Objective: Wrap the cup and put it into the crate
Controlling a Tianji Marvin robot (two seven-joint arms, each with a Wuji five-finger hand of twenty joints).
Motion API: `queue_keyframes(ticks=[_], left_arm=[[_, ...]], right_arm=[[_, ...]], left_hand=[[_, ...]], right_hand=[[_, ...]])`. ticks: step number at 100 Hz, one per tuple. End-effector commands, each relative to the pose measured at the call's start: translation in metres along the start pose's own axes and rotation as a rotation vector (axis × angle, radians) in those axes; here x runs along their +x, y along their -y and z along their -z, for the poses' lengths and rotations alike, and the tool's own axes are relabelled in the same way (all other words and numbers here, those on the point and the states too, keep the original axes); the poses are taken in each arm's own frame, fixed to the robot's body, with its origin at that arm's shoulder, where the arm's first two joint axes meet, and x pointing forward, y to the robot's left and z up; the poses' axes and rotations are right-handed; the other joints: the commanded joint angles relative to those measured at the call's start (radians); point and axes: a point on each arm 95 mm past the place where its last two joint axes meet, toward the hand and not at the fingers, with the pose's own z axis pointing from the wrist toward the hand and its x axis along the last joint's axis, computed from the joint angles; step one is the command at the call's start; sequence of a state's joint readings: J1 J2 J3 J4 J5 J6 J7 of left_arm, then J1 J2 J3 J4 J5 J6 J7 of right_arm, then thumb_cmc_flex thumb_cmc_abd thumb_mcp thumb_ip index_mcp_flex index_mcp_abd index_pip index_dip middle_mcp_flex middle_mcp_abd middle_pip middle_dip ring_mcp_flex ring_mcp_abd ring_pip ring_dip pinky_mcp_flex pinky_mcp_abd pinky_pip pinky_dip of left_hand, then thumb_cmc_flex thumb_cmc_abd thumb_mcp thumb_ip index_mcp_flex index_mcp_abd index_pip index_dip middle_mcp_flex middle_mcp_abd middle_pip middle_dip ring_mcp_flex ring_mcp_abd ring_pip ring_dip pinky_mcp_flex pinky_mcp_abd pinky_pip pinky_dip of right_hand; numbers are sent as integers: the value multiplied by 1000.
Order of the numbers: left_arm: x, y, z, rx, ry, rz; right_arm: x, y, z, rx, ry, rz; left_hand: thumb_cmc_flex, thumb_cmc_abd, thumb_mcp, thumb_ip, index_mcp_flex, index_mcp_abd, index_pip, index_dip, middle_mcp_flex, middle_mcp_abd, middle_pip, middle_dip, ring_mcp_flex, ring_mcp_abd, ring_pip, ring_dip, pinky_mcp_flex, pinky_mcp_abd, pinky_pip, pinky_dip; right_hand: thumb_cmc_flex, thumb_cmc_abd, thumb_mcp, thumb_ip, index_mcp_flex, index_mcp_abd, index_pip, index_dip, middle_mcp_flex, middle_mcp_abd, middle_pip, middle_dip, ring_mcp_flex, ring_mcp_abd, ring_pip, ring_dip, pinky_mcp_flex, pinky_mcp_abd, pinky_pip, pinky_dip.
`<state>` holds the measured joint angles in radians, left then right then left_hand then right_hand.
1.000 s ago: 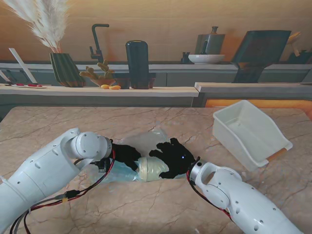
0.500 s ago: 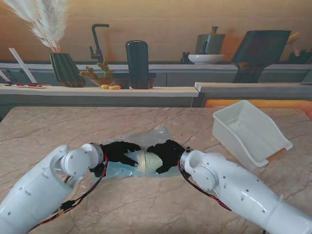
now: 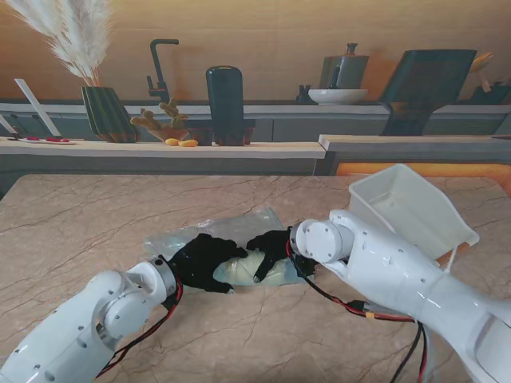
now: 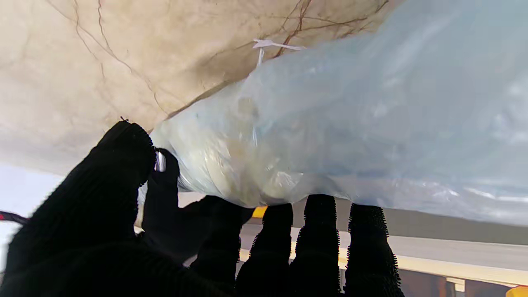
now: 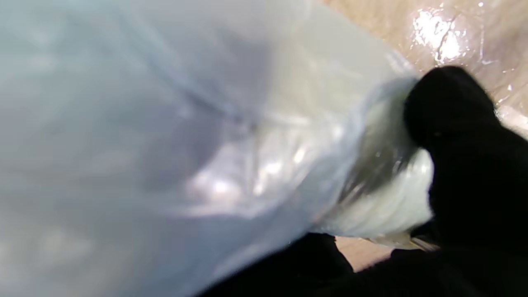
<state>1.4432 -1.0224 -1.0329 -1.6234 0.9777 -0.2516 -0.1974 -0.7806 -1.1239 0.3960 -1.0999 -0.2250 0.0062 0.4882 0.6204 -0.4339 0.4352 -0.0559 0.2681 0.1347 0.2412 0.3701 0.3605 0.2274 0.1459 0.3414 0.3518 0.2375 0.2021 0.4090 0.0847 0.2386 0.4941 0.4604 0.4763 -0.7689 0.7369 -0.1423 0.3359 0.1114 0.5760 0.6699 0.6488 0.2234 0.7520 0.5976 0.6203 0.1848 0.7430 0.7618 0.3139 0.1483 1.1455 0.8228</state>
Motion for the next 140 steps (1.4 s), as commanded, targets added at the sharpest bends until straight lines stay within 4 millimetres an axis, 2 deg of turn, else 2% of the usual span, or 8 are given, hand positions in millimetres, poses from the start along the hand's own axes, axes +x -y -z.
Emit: queue_keyframes(ticks=[1, 24, 42, 53, 69, 78, 94, 140], left_arm=[[8, -14, -2, -34, -13, 42], [11, -27, -14, -76, 34, -70], [7, -33, -24, -117, 62, -83], [1, -37, -31, -144, 84, -88], [-6, -41, -39, -195, 101, -60], [-9, -41, -42, -227, 102, -35], [-13, -39, -45, -265, 118, 46], [-35, -27, -58, -449, 210, 447]], right_arm=[[-19, 42, -11, 121, 53, -28], [-22, 40, -15, 205, 25, -156], [-21, 38, -11, 181, -1, -194], [-21, 36, -3, 154, -32, -199], [-21, 31, 11, 93, -62, -185], [-21, 31, 17, -2, -57, -139], [-17, 32, 31, -239, -81, -53], [10, 57, 76, -608, -145, 237]], left_hand=[[-33, -8, 18, -10, 17, 5, 14, -4, 12, -41, 18, 2, -27, -3, -13, -10, -4, 24, -13, 14], [12, -9, 47, -7, 41, -11, 55, 13, 77, -47, 63, 10, 49, 1, 45, 15, 26, 24, 61, 46], [43, -21, 134, -14, 168, -45, 198, 89, 263, -74, 156, 58, 197, -9, 158, 80, 65, 18, 241, 78], [66, -29, 183, -11, 202, -52, 266, 121, 313, -82, 197, 78, 239, -11, 215, 109, 81, 14, 320, 83], [137, -10, 273, 4, 255, -83, 389, 179, 399, -108, 273, 124, 303, -20, 293, 148, 106, 9, 395, 76], [224, -41, 291, -42, 263, -115, 463, 217, 429, -118, 305, 194, 323, -23, 324, 167, 113, 7, 423, 69], [272, -15, 306, -54, 270, -134, 486, 206, 447, -118, 259, 267, 318, -21, 321, 168, 111, 7, 427, 61], [377, 100, -83, -47, 371, -158, 445, 189, 405, -79, 196, 98, 234, 22, 234, 117, 47, 13, 348, 34]], right_hand=[[483, 160, 393, 72, 450, -251, 261, 10, 87, -35, 32, -15, 68, 7, 123, 42, -23, -49, 37, 19], [497, 208, 305, 79, 477, -379, 300, 107, 68, -54, -74, -24, 24, -37, -43, 13, -97, 24, -226, -30], [283, 174, 87, 118, 232, -307, 247, -104, -44, -54, -188, -142, -44, -72, -242, -167, -135, 82, -476, -67], [153, 188, -21, 184, 173, -226, 62, -14, -104, -50, -233, -168, -72, -70, -327, -190, -142, 91, -564, -18], [1, 133, -58, 120, 51, -175, -60, -39, -205, -44, -308, -196, -124, -59, -437, -232, -182, 101, -633, -8], [-74, 149, -87, 97, -6, -158, -103, -51, -266, -39, -341, -210, -164, -49, -498, -260, -210, 106, -664, -3], [-66, 132, -90, 100, -40, -152, -124, -57, -303, -35, -353, -219, -166, -45, -542, -287, -203, 112, -677, -2], [-26, 130, -23, 117, -48, -126, -83, -62, -284, -25, -253, -215, -102, -55, -449, -255, -126, 99, -652, -2]])
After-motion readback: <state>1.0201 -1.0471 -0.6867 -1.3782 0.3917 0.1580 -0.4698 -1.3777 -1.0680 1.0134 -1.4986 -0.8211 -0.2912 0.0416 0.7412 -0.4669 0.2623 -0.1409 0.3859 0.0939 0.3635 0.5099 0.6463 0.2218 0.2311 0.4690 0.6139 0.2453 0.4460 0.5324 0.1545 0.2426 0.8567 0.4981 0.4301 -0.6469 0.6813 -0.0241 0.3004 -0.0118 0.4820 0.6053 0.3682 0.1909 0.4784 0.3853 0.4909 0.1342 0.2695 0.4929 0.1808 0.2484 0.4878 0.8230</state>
